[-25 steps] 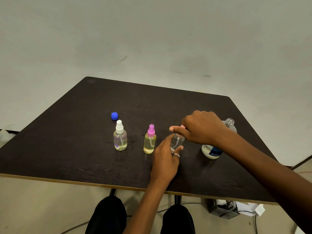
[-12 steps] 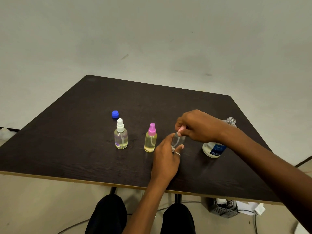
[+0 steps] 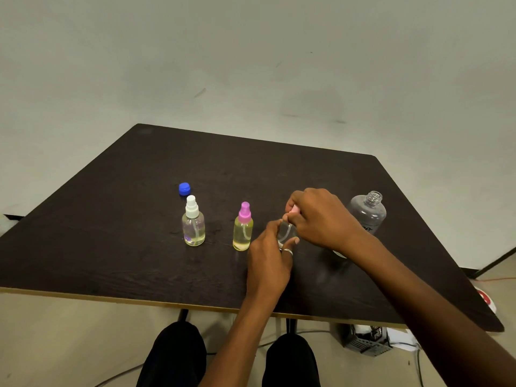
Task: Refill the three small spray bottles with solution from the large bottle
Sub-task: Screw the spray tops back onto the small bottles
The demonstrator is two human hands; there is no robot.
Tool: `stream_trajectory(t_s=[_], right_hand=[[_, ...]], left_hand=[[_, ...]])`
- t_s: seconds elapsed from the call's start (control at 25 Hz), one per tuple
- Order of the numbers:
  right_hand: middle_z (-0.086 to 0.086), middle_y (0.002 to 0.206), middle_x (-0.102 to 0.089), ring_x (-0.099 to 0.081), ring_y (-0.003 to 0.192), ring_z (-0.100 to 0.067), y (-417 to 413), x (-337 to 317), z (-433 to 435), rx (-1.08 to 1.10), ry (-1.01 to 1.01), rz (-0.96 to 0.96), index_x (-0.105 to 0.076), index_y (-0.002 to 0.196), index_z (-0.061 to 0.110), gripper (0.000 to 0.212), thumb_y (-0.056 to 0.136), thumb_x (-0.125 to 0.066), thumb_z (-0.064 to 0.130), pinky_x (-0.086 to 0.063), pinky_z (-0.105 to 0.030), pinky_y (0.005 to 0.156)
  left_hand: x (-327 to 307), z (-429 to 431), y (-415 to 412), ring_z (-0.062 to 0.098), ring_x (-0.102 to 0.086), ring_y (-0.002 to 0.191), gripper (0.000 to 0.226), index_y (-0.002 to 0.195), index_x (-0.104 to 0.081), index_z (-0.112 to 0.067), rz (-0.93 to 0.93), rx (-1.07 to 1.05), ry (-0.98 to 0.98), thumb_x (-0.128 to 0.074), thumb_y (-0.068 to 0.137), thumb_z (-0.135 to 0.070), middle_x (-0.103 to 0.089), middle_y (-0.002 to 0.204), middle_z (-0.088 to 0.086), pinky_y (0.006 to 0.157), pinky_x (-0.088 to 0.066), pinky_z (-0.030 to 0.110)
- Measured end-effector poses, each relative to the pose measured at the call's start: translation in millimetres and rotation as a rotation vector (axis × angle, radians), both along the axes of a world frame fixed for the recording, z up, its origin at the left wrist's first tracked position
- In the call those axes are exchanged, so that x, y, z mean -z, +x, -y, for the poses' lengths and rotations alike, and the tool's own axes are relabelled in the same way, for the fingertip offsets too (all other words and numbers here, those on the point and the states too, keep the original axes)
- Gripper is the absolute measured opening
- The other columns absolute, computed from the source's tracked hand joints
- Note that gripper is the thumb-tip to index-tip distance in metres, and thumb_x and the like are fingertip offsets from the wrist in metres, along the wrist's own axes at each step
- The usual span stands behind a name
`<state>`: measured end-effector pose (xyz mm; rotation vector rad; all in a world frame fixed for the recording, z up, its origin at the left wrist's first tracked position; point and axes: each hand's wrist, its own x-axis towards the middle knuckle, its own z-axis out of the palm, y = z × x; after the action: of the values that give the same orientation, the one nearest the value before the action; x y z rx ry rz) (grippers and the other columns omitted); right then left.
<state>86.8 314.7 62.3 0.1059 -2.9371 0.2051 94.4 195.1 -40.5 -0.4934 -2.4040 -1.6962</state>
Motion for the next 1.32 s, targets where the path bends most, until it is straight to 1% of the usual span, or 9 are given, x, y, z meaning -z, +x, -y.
stream_trajectory(t_s=[0.16, 0.36, 0.52, 0.72, 0.92, 1.0, 1.08, 1.2, 1.32], right_hand=[[0.005, 0.087, -0.055, -0.054, 0.080, -0.016, 0, 10, 4, 0.098, -0.043, -0.053, -0.060, 0.087, 0.026, 0.005, 0.085, -0.058, 0.031, -0.038, -0.030, 0.065], [0.001, 0.089, -0.058, -0.057, 0.081, -0.019, 0, 18, 8, 0.171, -0.100, -0.099, -0.063, 0.087, 0.024, 0.009, 0.084, -0.061, 0.032, -0.042, -0.030, 0.063], [0.000, 0.091, -0.056, -0.058, 0.081, -0.020, 3, 22, 11, 0.191, -0.116, -0.130, -0.063, 0.090, 0.022, 0.009, 0.087, -0.060, 0.031, -0.045, -0.031, 0.064], [-0.001, 0.097, -0.055, -0.057, 0.083, -0.020, 8, 25, 13, 0.189, -0.104, -0.159, -0.060, 0.099, 0.023, 0.013, 0.091, -0.056, 0.033, -0.048, -0.032, 0.069], [-0.002, 0.105, -0.060, -0.060, 0.095, -0.022, 9, 16, 9, 0.172, -0.085, -0.112, -0.060, 0.115, 0.025, 0.030, 0.090, -0.058, 0.041, -0.051, -0.037, 0.077], [-0.001, 0.108, -0.064, -0.062, 0.098, -0.021, 11, 8, 6, 0.161, -0.063, -0.096, -0.058, 0.123, 0.026, 0.044, 0.087, -0.059, 0.051, -0.053, -0.038, 0.080], [0.001, 0.106, -0.068, -0.063, 0.094, -0.016, 16, -4, 3, 0.154, -0.068, -0.126, -0.058, 0.125, 0.025, 0.050, 0.086, -0.056, 0.057, -0.055, -0.036, 0.080], [0.008, 0.094, -0.070, -0.064, 0.084, -0.007, 30, -29, -10, 0.159, -0.145, -0.239, -0.067, 0.111, 0.027, 0.041, 0.088, -0.052, 0.059, -0.056, -0.035, 0.076], [0.010, 0.097, -0.070, -0.063, 0.085, -0.006, 46, -50, -39, 0.232, -0.136, -0.326, -0.068, 0.108, 0.028, 0.038, 0.089, -0.051, 0.057, -0.054, -0.029, 0.076]], left_hand=[[-4, -1, 3, 0.012, -0.068, 0.090, 0.036, 0.122, -0.059, -0.013, -0.039, -0.030, -0.024, -0.072, 0.089, -0.011, -0.072, 0.104, 0.002, 0.077, -0.057, 0.028], [-7, -4, 3, 0.015, -0.070, 0.095, 0.038, 0.121, -0.061, -0.012, -0.015, -0.066, -0.035, -0.074, 0.086, -0.007, -0.073, 0.106, 0.004, 0.074, -0.051, 0.019], [-5, -4, 3, 0.017, -0.070, 0.096, 0.038, 0.121, -0.060, -0.009, -0.021, -0.049, -0.035, -0.073, 0.086, -0.004, -0.073, 0.108, 0.007, 0.078, -0.057, 0.028], [-3, -3, 5, 0.016, -0.068, 0.089, 0.036, 0.118, -0.060, -0.008, -0.035, -0.031, -0.007, -0.070, 0.085, 0.001, -0.072, 0.103, 0.006, 0.075, -0.057, 0.036], [-1, -2, 4, 0.009, -0.066, 0.092, 0.038, 0.121, -0.060, -0.013, -0.046, -0.002, 0.003, -0.073, 0.086, -0.005, -0.071, 0.106, 0.000, 0.078, -0.057, 0.026], [-1, -2, 4, 0.011, -0.067, 0.099, 0.041, 0.124, -0.060, -0.015, -0.042, 0.003, 0.017, -0.075, 0.086, -0.011, -0.070, 0.110, -0.002, 0.080, -0.056, 0.023], [-2, -4, 4, 0.012, -0.065, 0.111, 0.055, 0.136, -0.055, -0.017, -0.016, 0.011, 0.008, -0.078, 0.086, -0.022, -0.068, 0.121, -0.002, 0.089, -0.055, 0.027], [-3, -5, 12, 0.017, -0.054, 0.131, 0.081, 0.154, -0.035, -0.016, 0.051, 0.001, -0.054, -0.076, 0.086, -0.035, -0.056, 0.144, 0.003, 0.107, -0.045, 0.027], [-2, -4, 33, 0.015, -0.046, 0.139, 0.077, 0.153, -0.035, -0.017, -0.040, -0.043, -0.065, -0.073, 0.089, -0.036, -0.049, 0.152, 0.002, 0.107, -0.035, 0.018]])
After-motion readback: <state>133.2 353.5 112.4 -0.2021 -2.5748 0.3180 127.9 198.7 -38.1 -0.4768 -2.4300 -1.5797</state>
